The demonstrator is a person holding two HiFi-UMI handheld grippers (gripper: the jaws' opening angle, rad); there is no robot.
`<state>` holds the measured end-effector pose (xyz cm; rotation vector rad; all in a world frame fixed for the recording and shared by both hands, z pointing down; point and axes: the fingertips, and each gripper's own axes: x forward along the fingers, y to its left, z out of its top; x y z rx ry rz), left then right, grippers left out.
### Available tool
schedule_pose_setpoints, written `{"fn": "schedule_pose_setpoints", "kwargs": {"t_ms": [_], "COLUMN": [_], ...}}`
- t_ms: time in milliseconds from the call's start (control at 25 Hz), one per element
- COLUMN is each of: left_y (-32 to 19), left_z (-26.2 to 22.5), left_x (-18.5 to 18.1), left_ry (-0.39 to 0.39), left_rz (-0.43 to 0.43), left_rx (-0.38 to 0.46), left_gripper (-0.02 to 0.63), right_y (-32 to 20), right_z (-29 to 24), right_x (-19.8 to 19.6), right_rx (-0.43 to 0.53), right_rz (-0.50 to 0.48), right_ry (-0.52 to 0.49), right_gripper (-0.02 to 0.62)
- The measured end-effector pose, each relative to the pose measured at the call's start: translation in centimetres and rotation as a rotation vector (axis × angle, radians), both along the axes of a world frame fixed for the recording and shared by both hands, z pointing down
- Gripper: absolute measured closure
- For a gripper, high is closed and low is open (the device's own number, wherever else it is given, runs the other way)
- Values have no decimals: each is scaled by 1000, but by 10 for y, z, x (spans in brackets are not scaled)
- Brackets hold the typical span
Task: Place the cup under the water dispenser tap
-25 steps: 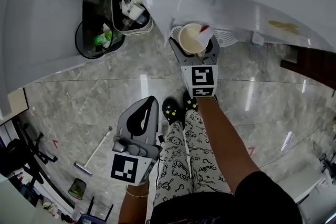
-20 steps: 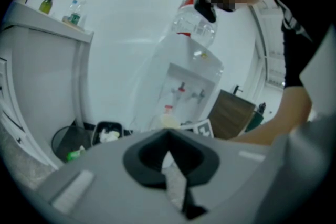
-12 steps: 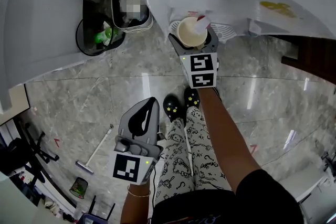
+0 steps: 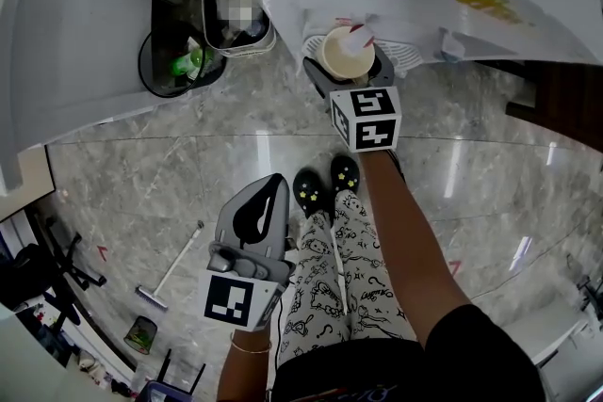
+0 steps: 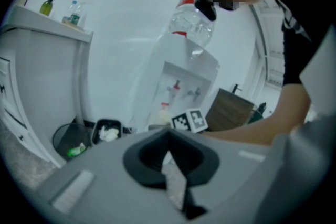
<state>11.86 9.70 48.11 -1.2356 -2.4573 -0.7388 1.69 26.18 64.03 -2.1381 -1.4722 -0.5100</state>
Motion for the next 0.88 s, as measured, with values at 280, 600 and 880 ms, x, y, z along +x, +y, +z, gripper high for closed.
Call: {"fn": "schedule_pose_setpoints", "kwargs": {"t_ms": [280, 600, 880], "left_y": [-9, -15, -19], "left_z": [0, 2, -1], "left_x": [-3, -2, -5], "left_ry": [-6, -12, -11], "left_rz": [2, -1, 14], "left_rx": [13, 21, 18], "left_gripper": [618, 618, 618], "right_y": [-1, 0, -3], "right_z": [-2, -7, -20], "right_x": [0, 5, 1], "right_rx": [5, 0, -46], "right_rz": [-30, -66, -72], "right_ry": [-55, -112, -147], "right_gripper": [166, 166, 166]}}
